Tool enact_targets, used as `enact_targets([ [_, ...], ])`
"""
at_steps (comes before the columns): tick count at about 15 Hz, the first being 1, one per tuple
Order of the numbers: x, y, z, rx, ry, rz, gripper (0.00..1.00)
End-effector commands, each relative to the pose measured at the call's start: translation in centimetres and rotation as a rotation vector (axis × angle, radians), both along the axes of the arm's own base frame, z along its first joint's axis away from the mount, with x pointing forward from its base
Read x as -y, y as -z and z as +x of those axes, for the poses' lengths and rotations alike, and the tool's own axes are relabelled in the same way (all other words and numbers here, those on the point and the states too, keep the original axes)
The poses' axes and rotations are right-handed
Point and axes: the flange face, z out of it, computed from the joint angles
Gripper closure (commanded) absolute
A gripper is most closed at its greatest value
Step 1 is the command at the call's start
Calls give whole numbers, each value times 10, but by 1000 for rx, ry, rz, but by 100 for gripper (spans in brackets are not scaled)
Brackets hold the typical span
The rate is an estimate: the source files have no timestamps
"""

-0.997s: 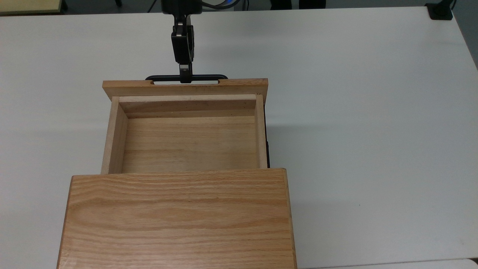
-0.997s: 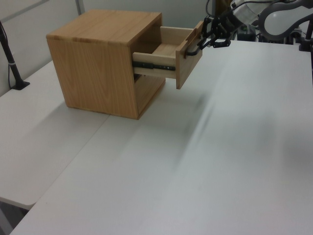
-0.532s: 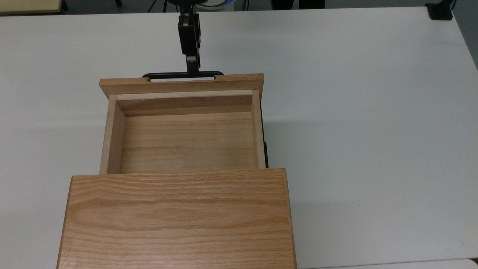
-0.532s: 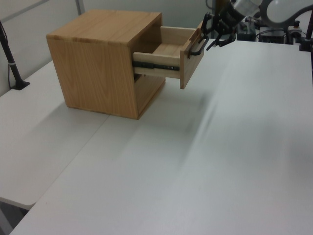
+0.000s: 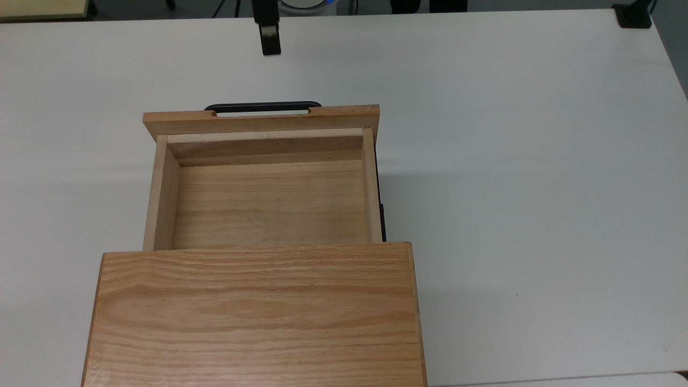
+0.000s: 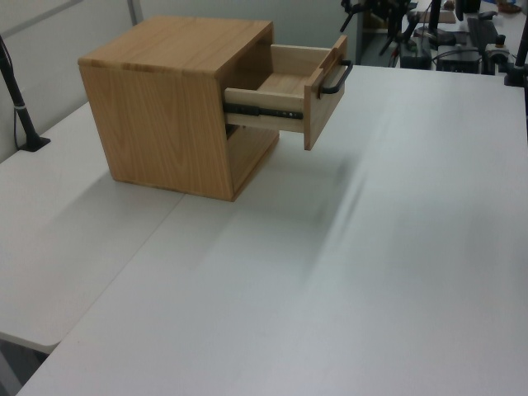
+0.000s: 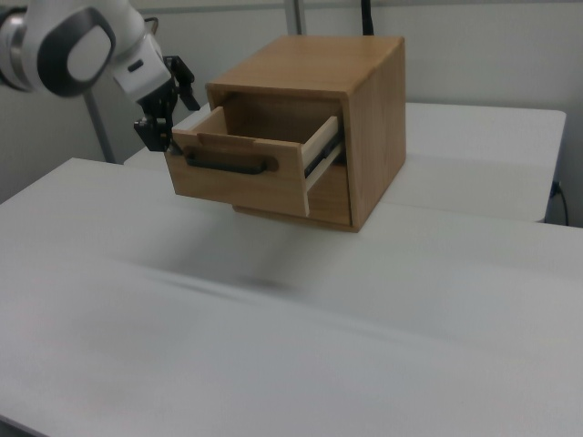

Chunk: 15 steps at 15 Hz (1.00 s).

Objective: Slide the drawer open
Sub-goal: 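Open the gripper, release the handle and lift away from the drawer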

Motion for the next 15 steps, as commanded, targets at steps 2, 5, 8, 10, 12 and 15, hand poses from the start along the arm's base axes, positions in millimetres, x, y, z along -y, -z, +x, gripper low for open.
enact_targets([
  [2, 1, -9, -19, -176, -384, -141, 0],
  [5, 1, -2, -39, -341, -821, -224, 0],
  [8, -9, 11, -47, -460, -1192, -370, 0],
  [10, -26, 36, -34, -508, -1385, -418, 0],
  [12, -24, 44, -29, -513, -1430, -417, 0],
  [15, -23, 44, -27, -507, -1428, -429, 0],
])
